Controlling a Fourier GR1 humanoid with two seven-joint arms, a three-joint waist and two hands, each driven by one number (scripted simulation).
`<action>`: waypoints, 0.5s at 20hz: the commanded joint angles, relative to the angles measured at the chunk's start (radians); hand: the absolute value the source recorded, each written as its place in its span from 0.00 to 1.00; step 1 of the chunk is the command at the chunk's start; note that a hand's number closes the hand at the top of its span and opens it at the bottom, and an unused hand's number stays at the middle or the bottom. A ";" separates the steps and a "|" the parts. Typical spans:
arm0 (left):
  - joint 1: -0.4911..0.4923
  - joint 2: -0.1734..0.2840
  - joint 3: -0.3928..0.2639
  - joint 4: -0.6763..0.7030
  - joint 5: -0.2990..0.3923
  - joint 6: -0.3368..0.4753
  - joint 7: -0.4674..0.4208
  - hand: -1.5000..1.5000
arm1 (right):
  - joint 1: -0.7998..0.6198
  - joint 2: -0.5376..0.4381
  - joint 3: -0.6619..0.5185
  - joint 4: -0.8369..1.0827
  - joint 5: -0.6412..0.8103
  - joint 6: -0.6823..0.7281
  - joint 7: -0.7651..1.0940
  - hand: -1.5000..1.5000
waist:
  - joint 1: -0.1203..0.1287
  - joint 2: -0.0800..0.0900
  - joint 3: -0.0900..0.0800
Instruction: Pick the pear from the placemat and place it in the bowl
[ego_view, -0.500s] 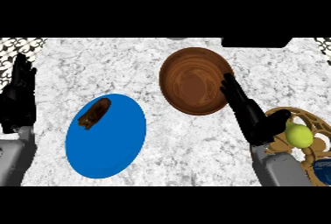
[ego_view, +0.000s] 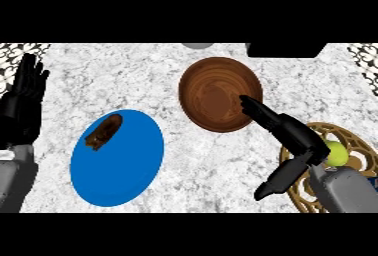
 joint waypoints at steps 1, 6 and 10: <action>0.045 -0.009 0.016 -0.044 0.052 -0.060 -0.025 0.50 | 0.103 -0.131 -0.044 -0.018 0.125 0.068 -0.214 0.00 | -0.022 0.002 0.000; 0.011 0.003 0.042 -0.020 0.063 -0.089 0.003 0.50 | 0.098 -0.312 -0.166 -0.089 0.050 0.275 -0.245 0.00 | -0.024 0.005 -0.001; 0.003 0.023 0.052 -0.025 0.064 -0.101 0.016 0.50 | -0.010 -0.438 -0.225 -0.129 0.116 0.287 -0.160 0.00 | -0.017 0.004 -0.002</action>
